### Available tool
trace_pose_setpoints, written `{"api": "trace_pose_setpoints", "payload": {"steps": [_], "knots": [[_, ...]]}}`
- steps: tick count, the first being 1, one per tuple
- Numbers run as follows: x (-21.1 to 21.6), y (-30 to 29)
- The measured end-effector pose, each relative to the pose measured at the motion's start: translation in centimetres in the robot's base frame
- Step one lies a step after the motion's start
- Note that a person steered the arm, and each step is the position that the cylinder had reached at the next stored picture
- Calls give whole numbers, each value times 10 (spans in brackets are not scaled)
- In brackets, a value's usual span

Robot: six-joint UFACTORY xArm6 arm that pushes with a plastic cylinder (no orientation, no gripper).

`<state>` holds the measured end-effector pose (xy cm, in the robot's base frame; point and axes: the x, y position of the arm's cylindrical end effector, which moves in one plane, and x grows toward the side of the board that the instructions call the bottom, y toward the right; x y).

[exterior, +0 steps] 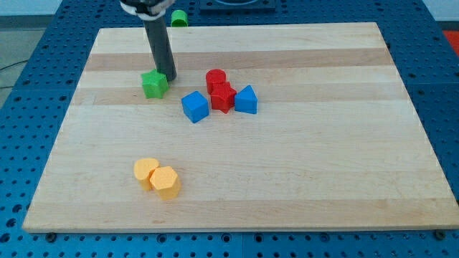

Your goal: Move the green star top left to the yellow heart

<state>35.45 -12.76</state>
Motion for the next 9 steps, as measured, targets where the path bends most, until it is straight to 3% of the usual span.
{"api": "trace_pose_setpoints", "payload": {"steps": [2,4,5,6,8,9], "knots": [[-20,-51],[97,8],[129,-13],[102,-21],[115,-89],[123,-90]]}}
